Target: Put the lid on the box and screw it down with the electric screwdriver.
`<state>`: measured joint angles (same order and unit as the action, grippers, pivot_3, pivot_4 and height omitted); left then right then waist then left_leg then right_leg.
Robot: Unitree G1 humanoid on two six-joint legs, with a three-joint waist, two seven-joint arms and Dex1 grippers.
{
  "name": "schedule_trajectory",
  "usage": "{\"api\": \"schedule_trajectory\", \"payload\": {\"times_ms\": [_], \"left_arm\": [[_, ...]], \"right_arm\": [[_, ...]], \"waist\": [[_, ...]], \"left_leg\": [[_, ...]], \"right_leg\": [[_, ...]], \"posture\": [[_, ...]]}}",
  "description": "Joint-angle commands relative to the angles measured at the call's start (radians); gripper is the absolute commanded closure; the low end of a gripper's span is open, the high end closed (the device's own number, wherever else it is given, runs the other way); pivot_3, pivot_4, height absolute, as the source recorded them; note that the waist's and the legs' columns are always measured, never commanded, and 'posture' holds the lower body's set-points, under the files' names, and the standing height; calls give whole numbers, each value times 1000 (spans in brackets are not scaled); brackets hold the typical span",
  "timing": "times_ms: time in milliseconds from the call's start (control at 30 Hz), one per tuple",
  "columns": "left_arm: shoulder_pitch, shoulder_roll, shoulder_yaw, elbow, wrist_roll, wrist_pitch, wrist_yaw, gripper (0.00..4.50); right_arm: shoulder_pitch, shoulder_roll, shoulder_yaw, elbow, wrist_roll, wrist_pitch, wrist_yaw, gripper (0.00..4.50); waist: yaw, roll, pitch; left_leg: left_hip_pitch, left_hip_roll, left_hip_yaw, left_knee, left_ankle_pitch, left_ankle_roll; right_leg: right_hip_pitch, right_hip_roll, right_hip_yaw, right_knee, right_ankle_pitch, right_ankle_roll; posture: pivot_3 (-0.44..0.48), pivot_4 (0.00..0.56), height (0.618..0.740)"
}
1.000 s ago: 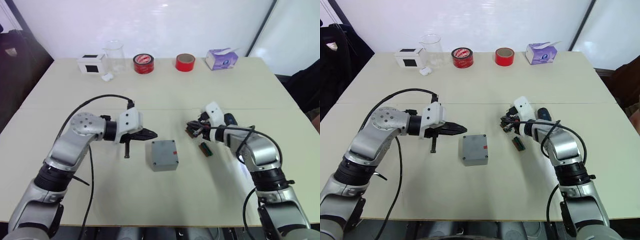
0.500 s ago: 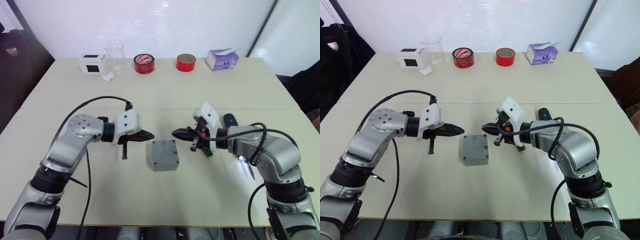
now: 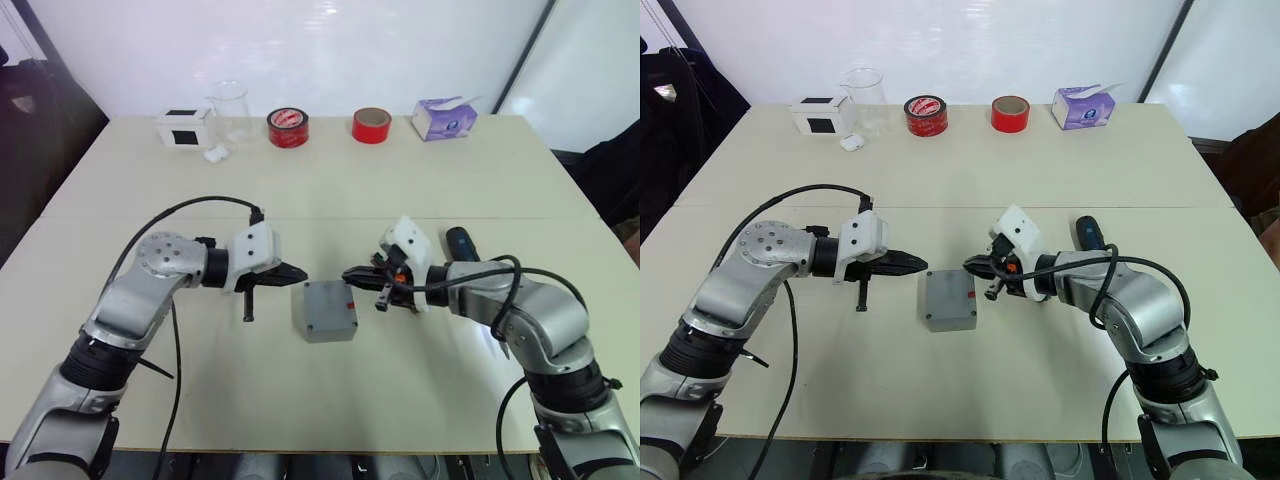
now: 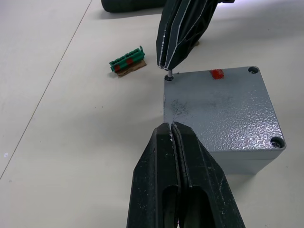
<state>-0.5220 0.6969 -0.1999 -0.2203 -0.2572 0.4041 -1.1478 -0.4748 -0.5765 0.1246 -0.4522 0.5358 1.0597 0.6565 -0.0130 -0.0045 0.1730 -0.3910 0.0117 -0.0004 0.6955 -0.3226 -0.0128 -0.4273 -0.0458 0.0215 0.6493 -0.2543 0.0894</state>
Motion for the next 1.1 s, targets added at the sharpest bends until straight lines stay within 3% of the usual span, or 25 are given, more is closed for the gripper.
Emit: {"api": "schedule_trajectory", "payload": {"times_ms": [33,533,567,633,867,933,1100], "left_arm": [[-2,3,10,-36,-6,-13,6,4500],[9,-4,20,-62,-25,-6,12,4500],[8,-4,23,-65,-29,-3,13,4500],[8,-1,26,-71,-35,0,15,4500],[9,-1,28,-85,-53,4,22,4500],[3,-6,33,-93,-71,9,24,4500],[-28,-30,39,-122,-119,17,21,4500]], "right_arm": [[-8,-3,6,0,-10,-31,-1,4459],[16,-28,56,22,-47,-65,17,4459],[15,-28,55,22,-44,-64,20,3938],[12,-31,50,18,-38,-61,26,3537],[-17,-53,6,-10,-12,-32,36,659],[-48,-71,-48,-26,14,8,32,108],[-185,-209,-173,33,55,263,-3,46]], "waist": [[0,0,0],[0,0,0],[0,0,0],[0,0,0],[0,0,0],[0,0,0],[3,0,0]], "left_leg": [[0,0,0,0,0,0],[0,0,0,0,0,0],[0,0,0,0,0,0],[0,0,0,0,0,0],[0,0,0,0,0,0],[0,0,0,0,0,0],[0,0,0,1,0,0]], "right_leg": [[0,0,0,0,0,0],[0,0,0,0,0,0],[0,0,0,0,0,0],[0,0,0,0,0,0],[0,0,0,0,0,0],[0,0,0,0,0,0],[0,-1,0,0,0,0]], "posture": [[0,150,739],[0,150,739],[0,150,739],[0,150,739],[0,150,739],[0,150,739],[0,150,739]]}}
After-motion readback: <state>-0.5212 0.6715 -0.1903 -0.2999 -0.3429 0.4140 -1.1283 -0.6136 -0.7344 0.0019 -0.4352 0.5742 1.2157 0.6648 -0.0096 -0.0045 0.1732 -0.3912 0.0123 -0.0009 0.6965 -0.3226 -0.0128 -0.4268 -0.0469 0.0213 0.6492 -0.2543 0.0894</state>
